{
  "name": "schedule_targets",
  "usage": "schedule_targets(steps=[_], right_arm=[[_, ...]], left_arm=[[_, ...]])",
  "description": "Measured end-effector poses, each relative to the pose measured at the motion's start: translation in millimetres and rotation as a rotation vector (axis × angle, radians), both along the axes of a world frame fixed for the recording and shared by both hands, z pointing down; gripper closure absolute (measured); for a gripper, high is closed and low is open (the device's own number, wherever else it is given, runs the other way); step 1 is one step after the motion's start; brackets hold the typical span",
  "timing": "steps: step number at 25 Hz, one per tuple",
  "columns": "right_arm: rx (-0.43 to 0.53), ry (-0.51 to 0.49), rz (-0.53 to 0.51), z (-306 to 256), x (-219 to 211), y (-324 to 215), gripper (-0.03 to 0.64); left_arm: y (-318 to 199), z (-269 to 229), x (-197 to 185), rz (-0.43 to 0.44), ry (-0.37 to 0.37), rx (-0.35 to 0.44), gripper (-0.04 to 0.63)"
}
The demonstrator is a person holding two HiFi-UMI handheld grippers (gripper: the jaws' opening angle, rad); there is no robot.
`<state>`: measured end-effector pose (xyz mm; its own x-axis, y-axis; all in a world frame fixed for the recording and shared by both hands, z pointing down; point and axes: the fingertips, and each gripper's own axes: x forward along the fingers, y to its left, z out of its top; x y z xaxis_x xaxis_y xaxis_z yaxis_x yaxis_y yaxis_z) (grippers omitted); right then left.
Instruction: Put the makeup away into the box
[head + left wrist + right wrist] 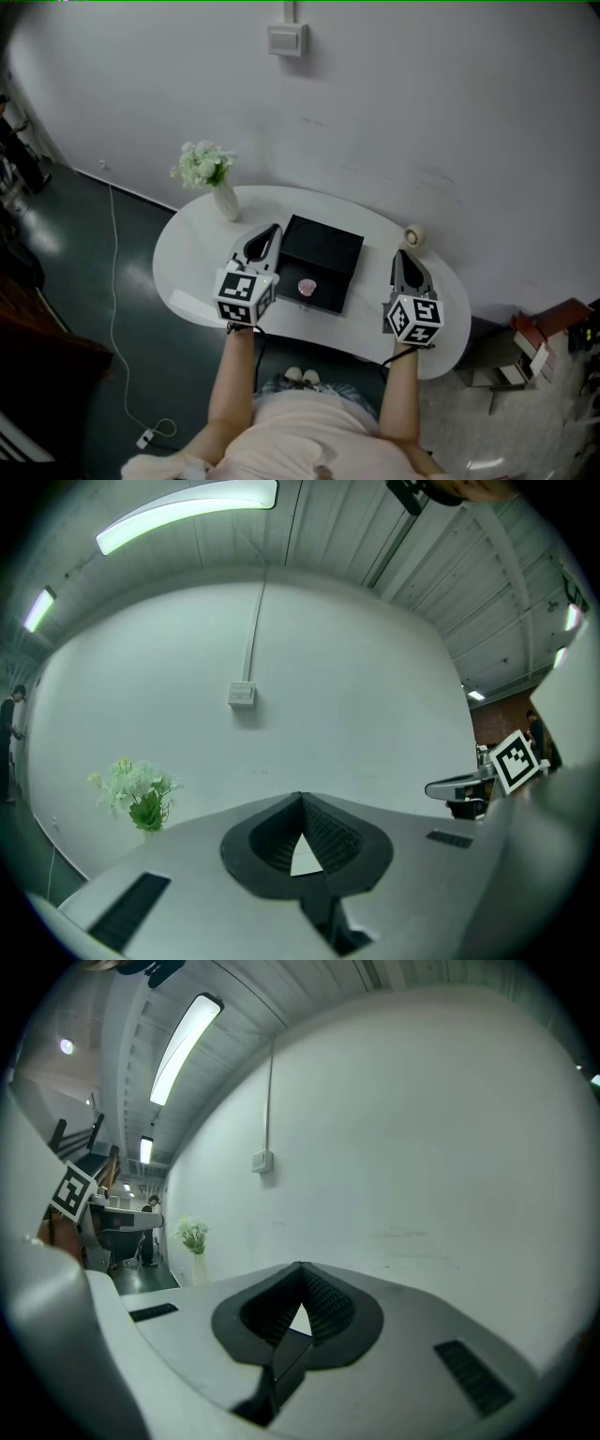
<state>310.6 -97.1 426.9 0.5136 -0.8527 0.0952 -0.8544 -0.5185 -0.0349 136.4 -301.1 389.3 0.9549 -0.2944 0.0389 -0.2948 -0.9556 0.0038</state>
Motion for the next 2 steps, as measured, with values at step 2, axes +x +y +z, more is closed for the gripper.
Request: schedule_targets(steps=[2], right_arm=[[-0.002, 0.001, 0.000, 0.5, 1.7, 0.1, 0.601]], left_arm=[[-0.3, 1.1, 1.3, -0.001, -0.004, 0.000, 0.571]])
